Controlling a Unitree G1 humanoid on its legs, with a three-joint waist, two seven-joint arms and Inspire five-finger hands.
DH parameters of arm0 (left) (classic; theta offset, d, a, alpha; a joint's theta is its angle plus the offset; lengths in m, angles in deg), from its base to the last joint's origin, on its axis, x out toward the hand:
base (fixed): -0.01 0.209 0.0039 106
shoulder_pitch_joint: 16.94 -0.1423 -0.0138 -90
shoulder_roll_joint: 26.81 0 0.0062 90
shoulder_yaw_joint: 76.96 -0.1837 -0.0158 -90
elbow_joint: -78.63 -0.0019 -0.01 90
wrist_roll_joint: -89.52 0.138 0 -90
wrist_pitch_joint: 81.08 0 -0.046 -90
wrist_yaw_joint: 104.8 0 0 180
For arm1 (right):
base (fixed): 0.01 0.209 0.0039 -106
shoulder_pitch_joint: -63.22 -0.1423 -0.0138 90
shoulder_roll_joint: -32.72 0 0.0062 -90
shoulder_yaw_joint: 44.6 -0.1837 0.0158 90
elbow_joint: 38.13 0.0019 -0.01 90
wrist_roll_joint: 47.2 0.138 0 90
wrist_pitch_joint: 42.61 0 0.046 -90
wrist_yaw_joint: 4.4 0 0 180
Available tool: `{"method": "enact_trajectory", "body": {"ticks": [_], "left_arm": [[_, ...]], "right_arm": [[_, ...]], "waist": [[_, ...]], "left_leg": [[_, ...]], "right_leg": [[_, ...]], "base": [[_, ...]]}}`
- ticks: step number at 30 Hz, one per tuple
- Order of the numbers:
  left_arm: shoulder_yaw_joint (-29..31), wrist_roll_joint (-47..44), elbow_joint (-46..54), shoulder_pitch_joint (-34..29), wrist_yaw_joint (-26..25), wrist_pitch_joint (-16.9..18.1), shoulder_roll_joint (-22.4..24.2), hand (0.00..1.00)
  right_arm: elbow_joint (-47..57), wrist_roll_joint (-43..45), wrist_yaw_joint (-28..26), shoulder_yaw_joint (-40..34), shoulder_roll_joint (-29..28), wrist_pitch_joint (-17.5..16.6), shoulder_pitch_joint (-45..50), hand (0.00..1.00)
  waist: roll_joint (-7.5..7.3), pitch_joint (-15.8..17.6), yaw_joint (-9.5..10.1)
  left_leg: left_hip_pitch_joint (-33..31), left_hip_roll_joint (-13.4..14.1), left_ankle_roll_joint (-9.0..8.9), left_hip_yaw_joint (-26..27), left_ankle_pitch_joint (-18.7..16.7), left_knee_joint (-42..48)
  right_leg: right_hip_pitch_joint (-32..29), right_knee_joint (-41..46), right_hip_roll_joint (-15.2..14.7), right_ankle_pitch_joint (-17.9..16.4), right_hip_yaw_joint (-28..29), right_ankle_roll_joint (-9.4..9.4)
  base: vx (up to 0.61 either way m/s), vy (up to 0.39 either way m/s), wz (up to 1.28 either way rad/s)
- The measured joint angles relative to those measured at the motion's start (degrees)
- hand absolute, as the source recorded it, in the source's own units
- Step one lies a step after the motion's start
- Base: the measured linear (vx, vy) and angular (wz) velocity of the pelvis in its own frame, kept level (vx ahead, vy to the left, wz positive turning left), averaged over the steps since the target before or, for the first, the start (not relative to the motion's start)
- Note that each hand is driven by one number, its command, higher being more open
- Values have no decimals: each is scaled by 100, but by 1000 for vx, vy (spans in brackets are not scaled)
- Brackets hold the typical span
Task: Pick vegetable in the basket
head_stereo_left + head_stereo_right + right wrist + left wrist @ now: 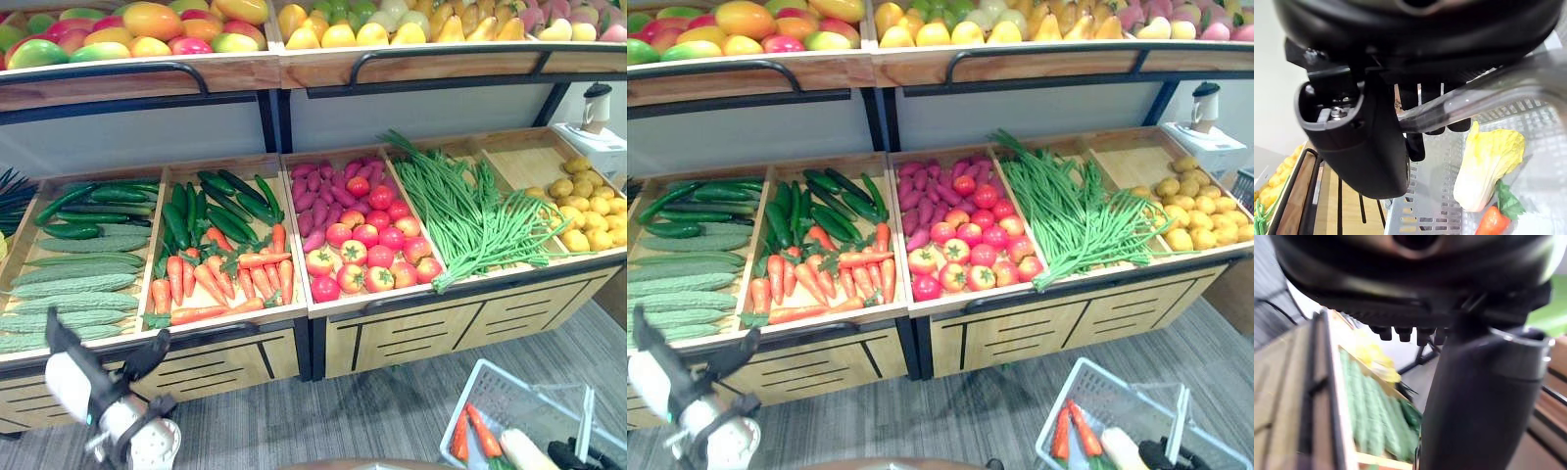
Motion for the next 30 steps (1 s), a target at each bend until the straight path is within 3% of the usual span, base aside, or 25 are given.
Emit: {"method": "enact_trajectory", "body": {"ticks": [4, 10, 13, 16, 19, 22, 30], "left_arm": [[341, 62, -897, -19, -131, -256, 310, 100], [581, 40, -1914, 53, 128, -776, 575, 100], [923, -400, -2725, 195, 579, -917, 623, 100], [1003, -499, -3229, 147, 1534, -933, 683, 100], [812, -984, -3509, 95, 2779, -1045, 737, 100], [377, -1190, -3547, 59, 3416, -1042, 741, 100], [-368, -1575, -3563, 76, 4173, -1039, 605, 100]], "right_arm": [[-93, -16, 68, 3, -171, -53, 39, 0], [-449, -27, 78, 1, -156, -314, -15, 0], [-692, -118, 78, -6, -153, -499, -57, 0], [-838, -122, 78, -6, -150, -590, -141, 0], [-1037, -171, 71, -4, -150, -694, -280, 0], [-1149, -335, 70, -2, -147, -812, -283, 0], [-1388, -339, 91, 5, -78, -891, -273, 0]], "waist": [[15, -54, 44], [55, -73, 40], [58, -72, 36], [58, -71, 33], [72, -66, 36], [92, -63, 34], [224, -18, -22]], "left_leg": [[108, -43, 25, 5, -104, 19], [162, -31, 8, 34, -152, -30], [310, -20, -3, 80, -159, -110], [346, -22, -12, 105, -193, -130], [380, -25, -14, 170, -234, -127], [394, -43, -19, 181, -244, -125], [459, 2, -45, 294, -263, -117]], "right_leg": [[105, 23, -53, -83, -2, 21], [113, 38, -26, -168, 7, 17], [191, 49, 8, -230, 28, 17], [199, 57, 14, -263, 51, 15], [191, 56, 31, -272, 139, 13], [192, 57, 40, -273, 180, 12], [82, 228, 110, -330, 375, -14]], "base": [[35, 18, 2], [61, -14, -2], [78, -14, -6], [54, -2, -3], [29, -6, -9], [8, -8, -5], [-15, -26, -11]]}}
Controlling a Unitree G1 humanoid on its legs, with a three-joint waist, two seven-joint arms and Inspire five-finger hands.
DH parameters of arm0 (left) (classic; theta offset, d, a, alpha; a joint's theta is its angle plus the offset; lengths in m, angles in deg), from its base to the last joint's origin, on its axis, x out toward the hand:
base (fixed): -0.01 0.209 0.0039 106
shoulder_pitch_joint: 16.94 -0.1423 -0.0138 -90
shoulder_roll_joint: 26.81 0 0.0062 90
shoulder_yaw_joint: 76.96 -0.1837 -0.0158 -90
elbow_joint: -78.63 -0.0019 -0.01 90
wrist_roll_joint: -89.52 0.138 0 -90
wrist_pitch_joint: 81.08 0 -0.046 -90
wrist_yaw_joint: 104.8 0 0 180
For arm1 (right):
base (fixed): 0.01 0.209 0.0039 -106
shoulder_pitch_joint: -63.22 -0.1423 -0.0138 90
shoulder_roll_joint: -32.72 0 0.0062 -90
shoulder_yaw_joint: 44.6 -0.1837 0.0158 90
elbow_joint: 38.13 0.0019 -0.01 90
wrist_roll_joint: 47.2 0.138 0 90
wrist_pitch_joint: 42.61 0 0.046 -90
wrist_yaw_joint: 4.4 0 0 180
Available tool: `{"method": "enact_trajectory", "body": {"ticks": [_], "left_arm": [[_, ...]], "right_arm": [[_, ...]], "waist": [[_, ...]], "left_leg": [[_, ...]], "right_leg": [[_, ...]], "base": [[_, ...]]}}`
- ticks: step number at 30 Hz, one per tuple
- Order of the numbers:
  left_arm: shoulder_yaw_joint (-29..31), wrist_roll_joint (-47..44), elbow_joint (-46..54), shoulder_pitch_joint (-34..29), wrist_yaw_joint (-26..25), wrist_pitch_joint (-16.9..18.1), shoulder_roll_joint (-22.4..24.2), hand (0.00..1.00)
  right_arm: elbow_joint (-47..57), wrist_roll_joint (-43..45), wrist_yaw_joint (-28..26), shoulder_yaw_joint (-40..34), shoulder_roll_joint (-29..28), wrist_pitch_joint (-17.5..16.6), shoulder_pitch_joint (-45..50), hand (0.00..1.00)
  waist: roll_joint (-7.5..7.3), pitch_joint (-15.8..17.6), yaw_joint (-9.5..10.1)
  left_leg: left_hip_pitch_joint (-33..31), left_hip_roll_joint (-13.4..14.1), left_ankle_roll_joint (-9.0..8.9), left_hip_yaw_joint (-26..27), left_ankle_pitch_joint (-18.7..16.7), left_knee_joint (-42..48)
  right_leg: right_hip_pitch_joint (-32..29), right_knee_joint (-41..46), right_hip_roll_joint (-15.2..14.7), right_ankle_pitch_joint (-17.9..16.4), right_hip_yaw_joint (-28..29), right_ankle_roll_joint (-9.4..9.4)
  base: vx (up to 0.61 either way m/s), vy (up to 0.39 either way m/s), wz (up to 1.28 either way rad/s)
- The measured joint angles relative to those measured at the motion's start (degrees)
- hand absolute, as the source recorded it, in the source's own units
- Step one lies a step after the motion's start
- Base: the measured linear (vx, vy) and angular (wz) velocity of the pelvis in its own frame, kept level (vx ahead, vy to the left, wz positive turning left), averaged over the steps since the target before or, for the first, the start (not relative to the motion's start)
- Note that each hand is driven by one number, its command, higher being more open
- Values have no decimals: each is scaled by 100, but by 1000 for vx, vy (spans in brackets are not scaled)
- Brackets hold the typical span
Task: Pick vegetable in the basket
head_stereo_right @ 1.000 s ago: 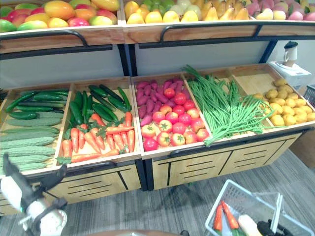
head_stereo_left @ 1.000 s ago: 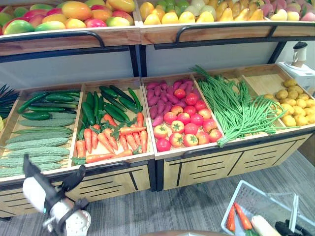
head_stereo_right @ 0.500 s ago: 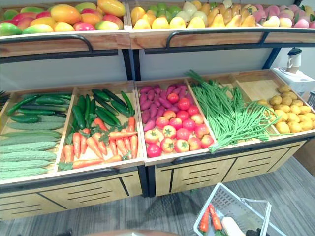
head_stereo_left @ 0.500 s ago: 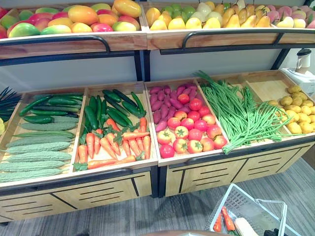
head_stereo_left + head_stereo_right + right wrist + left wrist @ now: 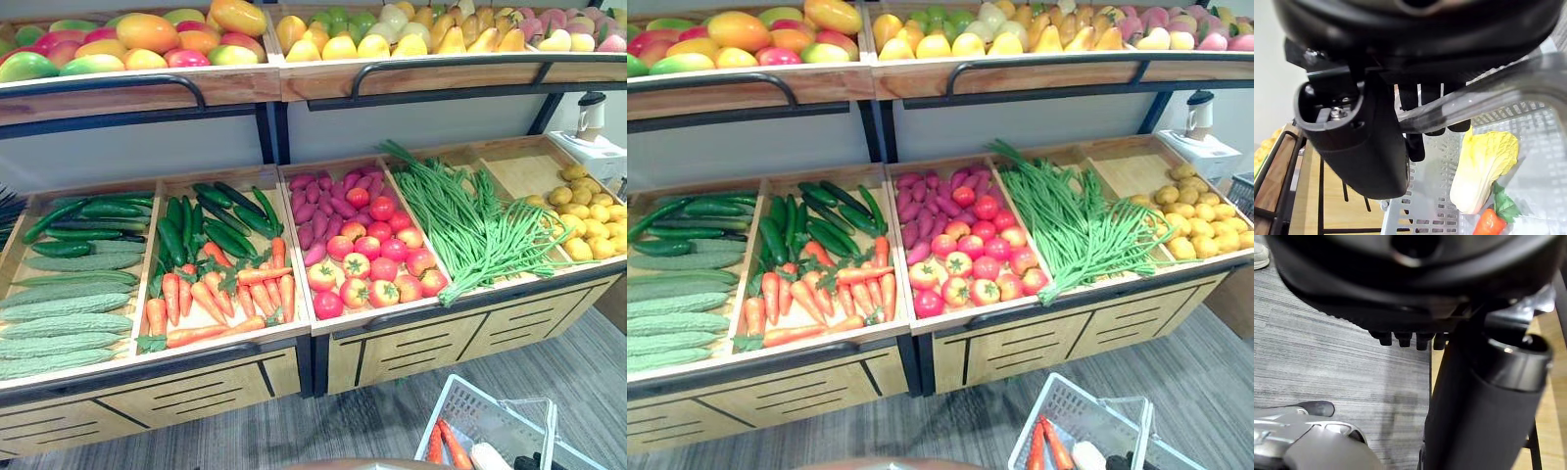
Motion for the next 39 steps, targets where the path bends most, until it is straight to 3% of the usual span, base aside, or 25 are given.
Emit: {"method": "enact_trajectory", "body": {"ticks": [7, 21, 25, 29, 31, 32, 33, 34, 36, 37, 38, 39], "left_arm": [[-264, -142, -95, -8, 110, -16, -101, 100], [-320, -129, -91, 4, 75, -100, -248, 100], [-328, 103, -80, 111, 60, -99, -252, 100], [-583, 216, -54, 233, 89, -109, -296, 100], [-696, 346, 128, 243, 106, -128, -303, 100], [-697, 426, 243, 295, 100, -147, -295, 100], [-689, 429, 333, 286, 83, -179, -311, 100], [-690, 426, 391, 318, 69, -213, -330, 100], [-691, 358, 532, 410, 58, -285, -512, 100], [-682, 301, 566, 390, 58, -325, -596, 100], [-613, 296, 562, 384, 56, -376, -685, 100], [-544, 297, 494, 406, 57, -418, -755, 100]], "right_arm": [[-231, 5, 38, 0, 137, -3, 15, 0], [-216, 34, 42, 11, 147, -8, -91, 0], [-84, 75, 121, 11, 70, -8, -88, 0], [484, 107, 128, 296, -166, -7, -44, 0], [751, 116, 103, 361, -234, -7, -15, 0], [938, 126, 73, 472, -233, -9, -8, 0], [1110, 127, 15, 598, -237, -21, -97, 0], [1186, 133, 1, 667, -236, -28, -165, 0], [1166, 186, -39, 697, -233, -88, -267, 0], [1103, 225, -41, 704, -231, -100, -288, 0], [952, 226, -40, 778, -199, -119, -382, 0], [710, 229, -43, 961, -167, -126, -626, 0]], "waist": [[10, 14, -31], [-128, 211, -29], [-118, 333, -34], [-96, 444, -35], [-106, 492, -41], [-87, 530, -25], [91, 574, 11], [105, 670, -9], [39, 859, -43], [-4, 851, -30], [-138, 876, -7], [-306, 912, 63]], "left_leg": [[3, -9, -2, 33, -4, 3], [2, 64, 0, 152, -262, 352], [-22, 143, -3, 172, -490, 680], [-144, 400, 28, 442, -912, 1308], [-175, 457, 81, 579, -1009, 1470], [-176, 478, 124, 756, -1000, 1462], [-207, 584, 259, 1028, -922, 1383], [-203, 629, 279, 1129, -907, 1374], [-208, 627, 291, 1315, -902, 1400], [-205, 624, 301, 1377, -906, 1474], [-266, 561, 445, 1401, -859, 1757], [-916, 598, 879, 1087, -821, 2598]], "right_leg": [[-97, 133, 5, -36, 114, -2], [-381, 834, -4, -402, 423, -23], [-392, 1044, -1, -546, 454, -10], [-659, 1470, 75, -511, 724, -61], [-755, 1541, 105, -349, 642, -116], [-815, 1346, 186, -12, 591, -132], [-787, 1042, 294, 311, 548, -210], [-863, 1418, 268, 143, 366, -311], [-1110, 3158, 4, -526, -50, -661], [-1099, 3433, -64, -593, -146, -730], [-1070, 3191, -89, -525, -291, -755], [-924, 2463, -163, -324, -146, -749]], "base": [[-32, -17, -6], [-3, -5, -5], [33, 5, -4], [18, 45, -35], [4, 93, -37], [-32, 148, -72], [-34, 150, -80], [-35, 146, -67], [13, 133, -41], [139, 127, -65], [110, 96, -89], [37, 83, -98]]}}
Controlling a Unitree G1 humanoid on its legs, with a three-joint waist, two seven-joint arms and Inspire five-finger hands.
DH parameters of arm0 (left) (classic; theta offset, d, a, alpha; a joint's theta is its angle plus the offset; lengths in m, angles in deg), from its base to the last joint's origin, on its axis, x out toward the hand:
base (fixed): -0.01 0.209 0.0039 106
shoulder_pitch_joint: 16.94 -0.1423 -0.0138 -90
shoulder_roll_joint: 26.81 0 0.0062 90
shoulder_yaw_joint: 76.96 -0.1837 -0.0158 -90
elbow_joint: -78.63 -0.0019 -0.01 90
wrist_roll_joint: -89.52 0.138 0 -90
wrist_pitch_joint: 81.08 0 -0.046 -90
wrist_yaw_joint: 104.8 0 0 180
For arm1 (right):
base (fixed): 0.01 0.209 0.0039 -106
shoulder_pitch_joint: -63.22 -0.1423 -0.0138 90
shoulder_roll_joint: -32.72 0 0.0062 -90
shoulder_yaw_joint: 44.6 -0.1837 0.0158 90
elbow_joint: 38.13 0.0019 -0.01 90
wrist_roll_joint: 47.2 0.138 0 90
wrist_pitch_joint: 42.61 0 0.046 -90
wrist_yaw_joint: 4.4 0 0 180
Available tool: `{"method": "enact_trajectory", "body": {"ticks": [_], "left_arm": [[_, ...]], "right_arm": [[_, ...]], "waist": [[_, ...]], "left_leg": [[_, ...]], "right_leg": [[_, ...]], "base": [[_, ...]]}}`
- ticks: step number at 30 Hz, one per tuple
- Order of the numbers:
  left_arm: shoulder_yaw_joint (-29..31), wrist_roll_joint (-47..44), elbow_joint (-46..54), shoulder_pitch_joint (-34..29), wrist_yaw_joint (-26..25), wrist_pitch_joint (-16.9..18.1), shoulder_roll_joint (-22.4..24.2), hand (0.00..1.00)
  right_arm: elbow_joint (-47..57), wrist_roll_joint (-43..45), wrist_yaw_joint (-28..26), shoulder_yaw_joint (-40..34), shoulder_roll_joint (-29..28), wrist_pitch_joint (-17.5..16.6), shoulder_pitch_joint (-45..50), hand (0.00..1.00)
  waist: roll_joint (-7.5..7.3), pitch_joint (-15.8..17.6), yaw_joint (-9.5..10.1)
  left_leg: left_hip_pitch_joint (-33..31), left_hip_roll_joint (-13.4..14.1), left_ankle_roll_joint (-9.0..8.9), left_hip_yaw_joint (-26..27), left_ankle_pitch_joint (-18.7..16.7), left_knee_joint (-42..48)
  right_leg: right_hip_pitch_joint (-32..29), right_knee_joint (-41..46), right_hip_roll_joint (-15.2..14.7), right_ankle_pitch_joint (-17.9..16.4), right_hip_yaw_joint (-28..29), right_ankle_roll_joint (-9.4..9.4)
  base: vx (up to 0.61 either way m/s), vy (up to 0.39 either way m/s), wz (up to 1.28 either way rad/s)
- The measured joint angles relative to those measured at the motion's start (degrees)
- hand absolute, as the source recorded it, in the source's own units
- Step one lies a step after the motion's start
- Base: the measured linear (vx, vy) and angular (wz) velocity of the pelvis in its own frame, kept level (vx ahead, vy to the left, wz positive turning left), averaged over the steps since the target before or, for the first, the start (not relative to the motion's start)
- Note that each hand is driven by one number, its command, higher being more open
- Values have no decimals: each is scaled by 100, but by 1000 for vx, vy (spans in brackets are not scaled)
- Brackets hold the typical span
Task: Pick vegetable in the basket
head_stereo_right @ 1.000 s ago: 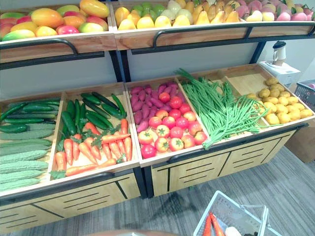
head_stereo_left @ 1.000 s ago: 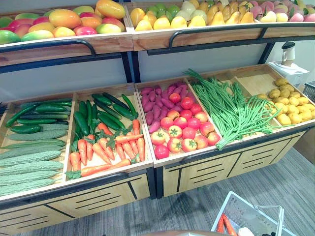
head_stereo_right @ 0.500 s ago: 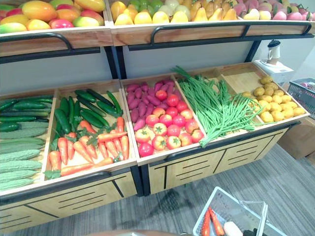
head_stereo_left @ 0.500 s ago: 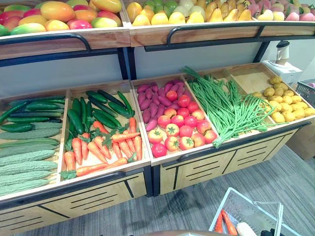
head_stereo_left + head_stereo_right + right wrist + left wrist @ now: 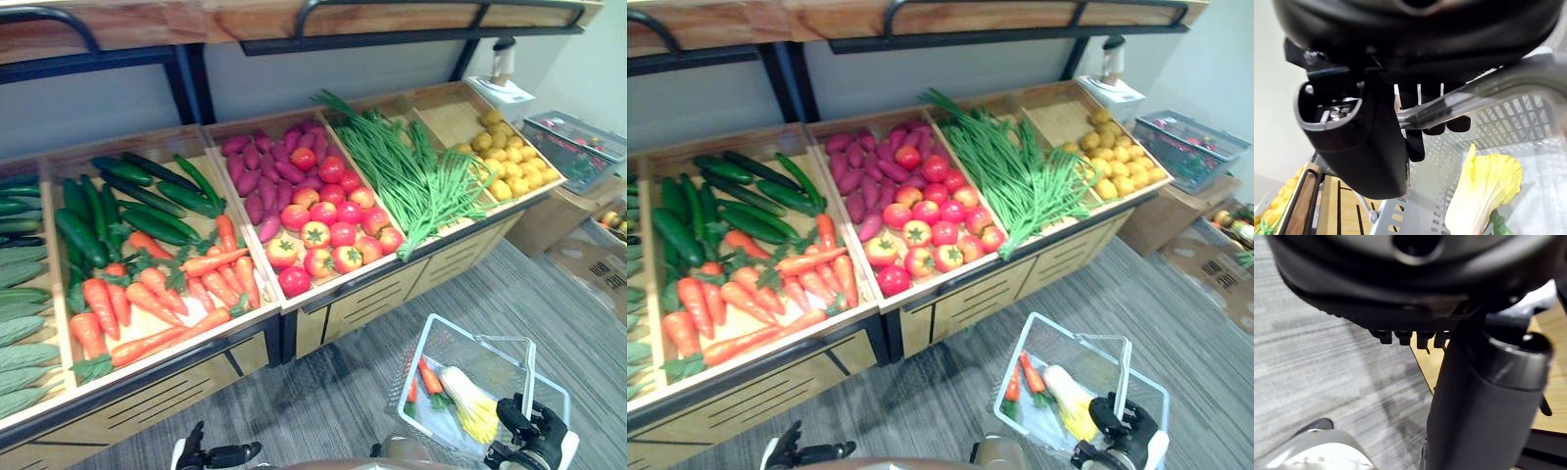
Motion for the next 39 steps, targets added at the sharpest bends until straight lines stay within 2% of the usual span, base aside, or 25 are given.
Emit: {"method": "enact_trajectory", "body": {"ticks": [1, 2, 3, 4, 6, 8, 11, 13, 15, 17, 22, 27, 30, 32, 34, 35, 36, 37, 38, 39], "left_arm": [[8, 3, -47, 28, 1, -3, -5, 100], [-47, 20, -67, 38, -13, 49, 67, 100], [-88, 15, -117, 79, -31, 41, 84, 100], [-106, 13, -172, 121, -103, -33, 3, 100], [-101, 14, -180, 123, -115, -32, -63, 100], [-115, 23, -167, 126, -147, -30, -67, 100], [-170, 29, -140, 125, -151, -29, -41, 100], [-172, 29, -141, 121, -152, -28, 13, 100], [-226, 79, -148, 119, -169, -29, 87, 100], [-349, 206, -137, 120, -186, -18, 99, 100], [-565, 314, -140, 120, -186, 29, 96, 100], [-672, 314, -142, 140, -188, 27, 94, 100], [-790, 315, -147, 200, -215, -35, 63, 100], [-797, 412, -203, 254, -204, -67, 52, 100], [-776, 475, -353, 327, -197, -67, -1, 100], [-673, 429, -358, 292, -182, -46, 15, 100], [-528, 346, -291, 219, -201, 47, 113, 100], [-537, 328, -231, 179, -235, 91, 141, 100], [-554, 326, -159, 142, -273, 154, 190, 100], [-559, 310, -114, 155, -325, 169, 250, 100]], "right_arm": [[-161, 0, 4, 21, 23, -42, -128, 0], [-249, 9, 48, -10, 151, -77, -425, 0], [-354, 4, 31, -11, 161, -67, -539, 0], [-481, -7, -45, 19, 141, -66, -636, 0], [-539, -11, -75, 179, 75, -66, -637, 0], [-577, -17, -83, 221, 66, -65, -545, 0], [-576, -23, -81, 221, 104, -65, -259, 0], [-577, -21, -64, 221, 172, -65, -121, 0], [-577, -18, -39, 219, 323, -65, 2, 0], [-577, -14, 42, 209, 409, -66, 81, 0], [-574, -5, 157, 206, 433, -66, 177, 0], [-399, 9, 171, 203, 392, -66, 211, 0], [-103, 12, 192, 204, 376, -65, 347, 0], [149, 66, 192, 208, 364, -45, 481, 0], [257, 120, 191, 208, 355, 7, 549, 0], [279, 109, 180, 246, 383, 23, 469, 0], [296, 105, 177, 381, 493, 15, 386, 0], [292, 101, 161, 461, 556, 15, 288, 0], [292, 101, 133, 623, 629, 14, 121, 0], [319, 103, 127, 740, 652, 12, 32, 0]], "waist": [[-48, -20, 31], [221, 30, 48], [121, 72, 75], [122, 72, 149], [136, 68, 205], [167, 50, 131], [182, 38, 50], [190, 22, 28], [243, -10, -105], [262, -24, -118], [249, -41, -200], [272, -55, -250], [259, -51, -380], [262, -39, -449], [173, 34, -466], [96, 69, -461], [89, 71, -384], [90, 73, -364], [102, 79, -376], [147, 97, -382]], "left_leg": [[-248, -213, -50, -321, -172, -359], [-297, -225, -329, -464, 647, -1538], [-231, -366, -249, -277, 689, -1512], [-303, -384, -197, -87, 677, -1400], [-280, -378, -196, 178, 677, -1390], [-212, -367, -202, 222, 680, -1378], [-97, -286, -368, 233, 779, -1429], [-42, -254, -469, 233, 841, -1494], [-16, -241, -580, 180, 963, -1614], [28, -261, -590, 170, 1101, -1691], [100, -313, -668, 13, 1257, -1819], [52, -295, -697, -33, 1368, -1897], [-32, -276, -696, -7, 1440, -1891], [-32, -187, -745, 73, 1431, -1775], [-107, -91, -760, -345, 1520, -1205], [-324, -112, -619, -1169, 1591, -538], [-538, -335, -504, -2098, 1297, -246], [-549, -464, -528, -2460, 1140, -298], [-591, -619, -532, -2891, 920, -438], [-611, -612, -501, -3014, 809, -636]], "right_leg": [[118, -625, 16, 175, 280, 89], [117, -295, -3, -110, 108, 270], [118, -70, -193, -271, 42, 469], [362, -400, -299, -311, -84, 570], [557, -1004, -252, -224, -273, 678], [765, -1402, -192, -227, -370, 683], [961, -1702, -63, -235, -388, 695], [995, -1762, -8, -275, -400, 753], [1026, -1815, 37, -296, -496, 767], [1037, -1783, 33, -334, -507, 748], [981, -1432, -25, -734, -538, 702], [566, -764, -89, -1027, -481, 592], [301, -404, -133, -1159, -433, 532], [152, -138, -107, -1287, -316, 420], [105, 39, -80, -1393, -46, 302], [38, 144, 12, -1404, 356, 280], [-103, 201, 157, -1397, 881, 266], [-193, 219, 257, -1397, 1192, 260], [-336, 186, 486, -1351, 1728, 158], [-405, 91, 715, -1279, 2097, 37]], "base": [[-140, 70, -109], [-153, 54, -99], [-108, 64, -113], [-22, 37, -93], [40, -22, -75], [59, -118, -35], [34, -138, -18], [15, -161, -17], [-20, -153, 2], [-62, -119, 3], [-111, -92, 9], [-160, -57, 0], [-145, -71, -7], [-123, -128, -27], [-80, -213, -63], [-100, -293, -153], [-100, -263, -184], [-33, -117, -215], [95, 4, -215], [130, 68, -238]]}}
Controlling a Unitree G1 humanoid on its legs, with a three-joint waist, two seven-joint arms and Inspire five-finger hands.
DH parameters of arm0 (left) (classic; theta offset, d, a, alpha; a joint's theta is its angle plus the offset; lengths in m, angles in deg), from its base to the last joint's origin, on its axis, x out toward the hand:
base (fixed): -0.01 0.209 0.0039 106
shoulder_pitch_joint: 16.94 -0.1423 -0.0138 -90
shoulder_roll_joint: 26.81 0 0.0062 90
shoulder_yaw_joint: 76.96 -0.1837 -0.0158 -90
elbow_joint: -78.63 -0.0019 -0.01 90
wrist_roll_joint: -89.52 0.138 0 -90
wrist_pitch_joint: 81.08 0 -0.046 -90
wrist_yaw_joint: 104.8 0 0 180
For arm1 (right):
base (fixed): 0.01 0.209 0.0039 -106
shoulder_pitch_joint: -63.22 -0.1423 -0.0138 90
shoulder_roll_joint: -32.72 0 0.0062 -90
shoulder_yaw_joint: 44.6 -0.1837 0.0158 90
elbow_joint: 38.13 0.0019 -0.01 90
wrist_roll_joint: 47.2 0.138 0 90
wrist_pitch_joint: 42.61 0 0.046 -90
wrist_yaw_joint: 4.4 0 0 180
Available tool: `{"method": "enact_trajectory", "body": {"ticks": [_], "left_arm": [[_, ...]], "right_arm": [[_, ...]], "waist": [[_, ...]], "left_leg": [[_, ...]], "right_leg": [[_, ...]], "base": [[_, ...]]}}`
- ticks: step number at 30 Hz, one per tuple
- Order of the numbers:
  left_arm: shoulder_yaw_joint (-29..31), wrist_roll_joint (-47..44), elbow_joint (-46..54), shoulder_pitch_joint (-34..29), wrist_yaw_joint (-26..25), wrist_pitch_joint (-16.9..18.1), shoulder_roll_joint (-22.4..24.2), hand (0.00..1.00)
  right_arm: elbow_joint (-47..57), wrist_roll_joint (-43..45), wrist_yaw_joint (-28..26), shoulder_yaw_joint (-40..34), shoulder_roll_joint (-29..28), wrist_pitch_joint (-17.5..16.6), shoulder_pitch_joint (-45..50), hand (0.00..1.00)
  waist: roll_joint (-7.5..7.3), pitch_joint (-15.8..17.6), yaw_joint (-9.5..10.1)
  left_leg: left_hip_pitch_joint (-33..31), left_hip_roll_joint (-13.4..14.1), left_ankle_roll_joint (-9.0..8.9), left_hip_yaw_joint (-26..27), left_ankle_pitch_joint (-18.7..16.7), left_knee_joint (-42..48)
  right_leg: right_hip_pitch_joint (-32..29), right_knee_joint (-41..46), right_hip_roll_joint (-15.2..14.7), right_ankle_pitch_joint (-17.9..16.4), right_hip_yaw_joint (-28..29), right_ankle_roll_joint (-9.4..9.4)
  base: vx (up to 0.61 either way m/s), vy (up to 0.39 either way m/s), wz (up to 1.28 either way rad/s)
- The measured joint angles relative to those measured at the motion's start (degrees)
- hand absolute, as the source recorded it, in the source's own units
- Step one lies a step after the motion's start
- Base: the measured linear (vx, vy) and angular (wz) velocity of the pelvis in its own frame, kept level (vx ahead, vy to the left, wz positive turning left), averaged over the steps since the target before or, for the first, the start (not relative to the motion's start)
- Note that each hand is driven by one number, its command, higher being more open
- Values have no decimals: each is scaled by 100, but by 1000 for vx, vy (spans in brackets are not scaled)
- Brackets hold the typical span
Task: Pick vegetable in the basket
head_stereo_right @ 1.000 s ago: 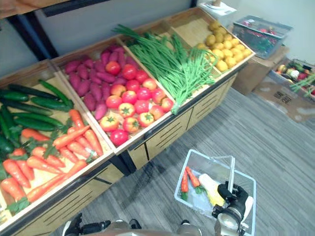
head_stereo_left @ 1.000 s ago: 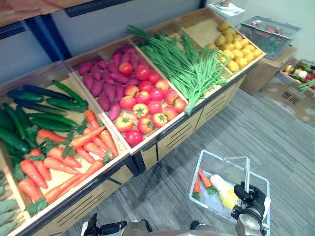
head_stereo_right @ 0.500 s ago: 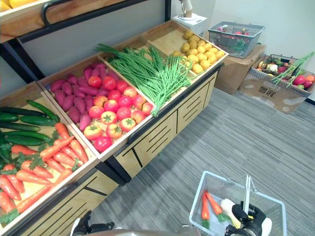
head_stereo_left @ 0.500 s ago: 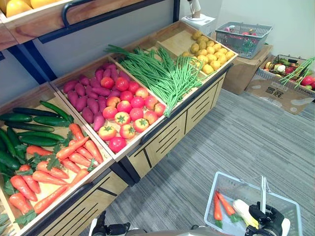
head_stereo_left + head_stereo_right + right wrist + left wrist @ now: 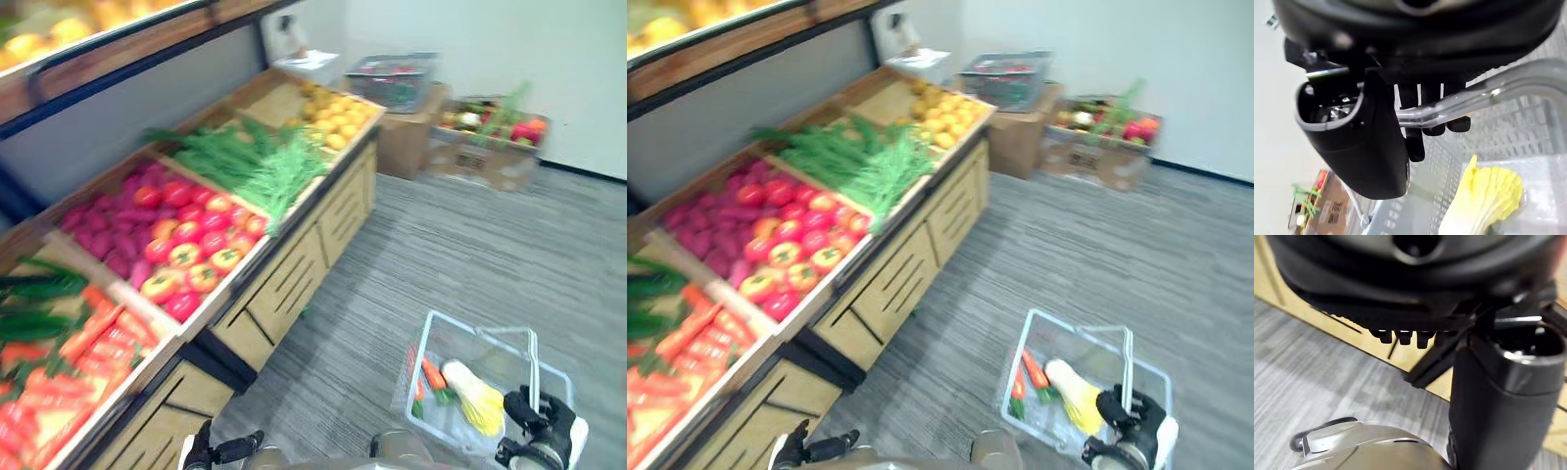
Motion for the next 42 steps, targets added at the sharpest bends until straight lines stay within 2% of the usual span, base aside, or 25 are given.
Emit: {"method": "enact_trajectory", "body": {"ticks": [2, 3, 4, 5, 6, 7, 8, 9, 11, 12, 13, 16, 19, 21, 27, 31, 35, 37, 42], "left_arm": [[11, -44, 57, -3, -29, 7, 85, 100], [14, -66, 60, -6, -30, -9, 231, 100], [42, -101, 107, -27, -17, -30, 239, 100], [75, -132, 157, -62, -18, -62, 191, 100], [107, -128, 196, -91, -19, -79, 93, 100], [161, -112, 185, -25, 21, -123, 181, 100], [172, -109, 196, -30, 48, -114, 179, 100], [151, -109, 235, -52, 63, -89, 200, 100], [14, -120, 244, -58, 74, -84, 219, 100], [-13, -111, 243, -58, 110, -84, 243, 100], [-10, -69, 217, -58, 152, -87, 197, 100], [-51, -60, 208, 2, 164, -77, 137, 100], [-92, -73, 194, 1, 193, -78, 99, 100], [-97, -151, 188, 4, 238, -77, 108, 100], [-83, -419, -127, 11, 304, -66, 133, 100], [46, -706, -215, 10, 482, -1, 168, 100], [463, -1555, -339, 12, 681, -93, 307, 100], [658, -2093, -468, 15, 797, -146, 326, 100], [882, -2632, -485, 9, 807, -260, 407, 100]], "right_arm": [[133, 5, -1, 143, -8, -1, -14, 0], [295, 3, -3, 207, 39, -4, -8, 0], [440, 8, -24, 328, -35, 7, -21, 0], [604, 3, -58, 447, -88, 4, 101, 0], [725, 4, -72, 532, -121, 8, 233, 0], [777, 13, -120, 557, -108, 147, 261, 0], [787, 11, -128, 561, -114, 159, 279, 0], [844, 8, -147, 563, -143, 160, 314, 0], [1003, 9, -141, 554, -120, 159, 426, 0], [1074, 10, -119, 548, -93, 157, 492, 0], [1086, 12, -88, 546, -131, 151, 544, 0], [1124, 24, -28, 425, -201, 83, 653, 0], [1042, 19, 9, 316, -293, 55, 798, 0], [680, 15, 10, 318, -301, 19, 793, 0], [-443, 63, 12, 316, -397, 2, 633, 0], [-922, 389, 33, -95, -634, -167, 638, 0], [-1292, 868, -30, -307, -863, -483, 678, 0], [-1416, 1077, -257, -278, -985, -596, 680, 0], [-1640, 1154, -622, -13, -1141, -620, 647, 0]], "waist": [[105, 48, 7], [364, 52, 45], [269, 92, 248], [152, 99, 225], [-11, 91, 205], [130, 69, 152], [126, 60, 155], [162, 22, 167], [278, -46, 151], [338, -86, 168], [259, -181, 164], [234, -355, 109], [171, -417, 96], [172, -455, 104], [245, -552, 139], [245, -637, 152], [174, -713, 173], [107, -781, 199], [8, -799, 289]], "left_leg": [[42, 57, 24, -9, -165, -474], [197, 98, -160, -107, -258, -1004], [297, 56, -256, 87, -248, -895], [385, 22, -395, 273, -334, -697], [452, -23, -486, 397, -470, -350], [98, 32, -284, 31, -609, 560], [48, 8, -287, -43, -640, 641], [-62, -18, -351, -158, -745, 568], [-87, 38, -349, -129, -642, -40], [-54, 62, -445, -116, -295, -204], [61, 43, -532, 34, -325, -277], [205, -38, -431, 238, -293, -570], [451, -132, -324, 373, -224, -860], [615, -161, -272, 524, -190, -1070], [776, -269, -122, 698, -12, -1202], [800, -367, -117, 681, 71, -1237], [952, -376, -116, 666, 72, -1369], [970, -373, -105, 664, 85, -1429], [1000, -370, -87, 646, 116, -1609]], "right_leg": [[-93, -21, 279, 49, 268, -99], [-266, 146, 545, -7, 189, -322], [-580, 1094, 420, -182, -30, -284], [-548, 1560, 280, -348, -190, -243], [-278, 1282, 155, -770, -123, -27], [-137, 1163, 305, -708, 88, 23], [-115, 1111, 306, -707, 140, 17], [3, 928, 323, -636, 355, 81], [122, 804, 373, -640, 624, 163], [138, 805, 422, -675, 698, 232], [155, 761, 344, -695, 756, 328], [295, 214, 147, -417, 682, 668], [534, -219, 17, -240, 673, 785], [646, -557, -29, 9, 586, 869], [856, -1267, -196, 585, 161, 869], [1043, -1635, -351, 753, -171, 845], [1265, -1858, -404, 826, -401, 821], [1318, -1978, -403, 863, -462, 786], [1378, -2190, -399, 919, -711, 718]], "base": [[58, 122, -181], [-2, 131, -194], [39, 136, -200], [154, 78, -155], [204, 50, -113], [170, 20, -82], [119, 46, -95], [135, 80, -95], [174, 152, -92], [187, 221, -66], [240, 241, -57], [186, 147, -32], [179, 147, -24], [144, 133, -35], [83, 69, -37], [48, 63, -1], [12, 42, 7], [-31, -2, 4], [-110, -23, 3]]}}
